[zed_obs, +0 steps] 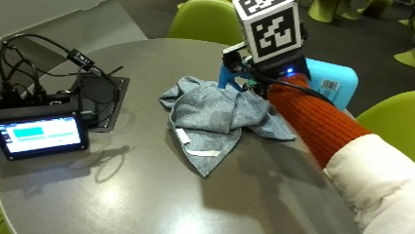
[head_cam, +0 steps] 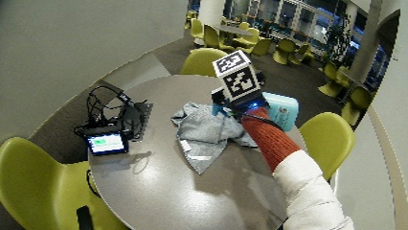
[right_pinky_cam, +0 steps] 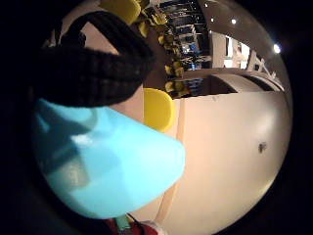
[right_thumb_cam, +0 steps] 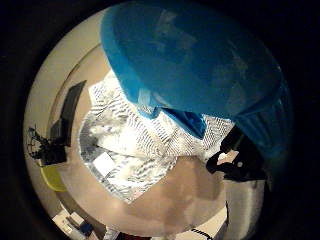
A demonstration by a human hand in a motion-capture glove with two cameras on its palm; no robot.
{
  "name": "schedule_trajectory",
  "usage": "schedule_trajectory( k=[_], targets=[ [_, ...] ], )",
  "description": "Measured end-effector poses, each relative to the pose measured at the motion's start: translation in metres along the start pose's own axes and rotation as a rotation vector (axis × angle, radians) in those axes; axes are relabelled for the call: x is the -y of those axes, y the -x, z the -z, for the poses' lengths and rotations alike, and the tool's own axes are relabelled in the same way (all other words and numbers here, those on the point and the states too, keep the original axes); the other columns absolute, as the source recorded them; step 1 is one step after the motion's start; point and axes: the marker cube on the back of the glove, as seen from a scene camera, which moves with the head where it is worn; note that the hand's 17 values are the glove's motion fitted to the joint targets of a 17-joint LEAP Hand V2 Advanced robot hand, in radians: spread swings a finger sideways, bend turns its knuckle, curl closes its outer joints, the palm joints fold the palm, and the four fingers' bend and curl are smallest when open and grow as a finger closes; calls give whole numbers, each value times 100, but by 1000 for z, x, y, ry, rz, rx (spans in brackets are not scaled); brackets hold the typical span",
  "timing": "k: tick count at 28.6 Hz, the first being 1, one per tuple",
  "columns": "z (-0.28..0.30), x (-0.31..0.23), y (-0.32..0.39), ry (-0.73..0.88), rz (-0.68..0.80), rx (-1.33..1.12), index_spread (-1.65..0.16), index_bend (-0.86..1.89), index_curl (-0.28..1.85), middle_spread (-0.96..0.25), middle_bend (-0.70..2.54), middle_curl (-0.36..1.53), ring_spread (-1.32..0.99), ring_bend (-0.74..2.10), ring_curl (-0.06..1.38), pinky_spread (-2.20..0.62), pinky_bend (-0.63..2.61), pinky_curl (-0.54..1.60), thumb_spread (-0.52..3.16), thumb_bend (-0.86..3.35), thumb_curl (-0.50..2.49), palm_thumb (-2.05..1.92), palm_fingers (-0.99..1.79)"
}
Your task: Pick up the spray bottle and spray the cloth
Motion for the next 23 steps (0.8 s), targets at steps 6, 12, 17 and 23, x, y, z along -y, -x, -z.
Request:
schedule_trajectory(
  k=[6,12,17,23],
  targets=[
    [7,-11,-13,-120,-70,515,-21,19,53,-8,35,52,-17,38,46,-6,15,31,73,-2,69,102,106],
    [16,-24,-16,-187,-106,1225,-21,16,53,-8,33,52,-16,37,47,-6,17,32,74,-2,70,102,102],
    [26,-26,-15,-222,-114,1479,-20,15,53,-7,33,53,-16,38,48,-7,16,33,79,-1,70,102,97],
    [77,-13,13,-291,-19,1455,-19,17,52,-6,34,53,-15,38,49,-7,13,32,87,-1,70,101,90]
  ],
)
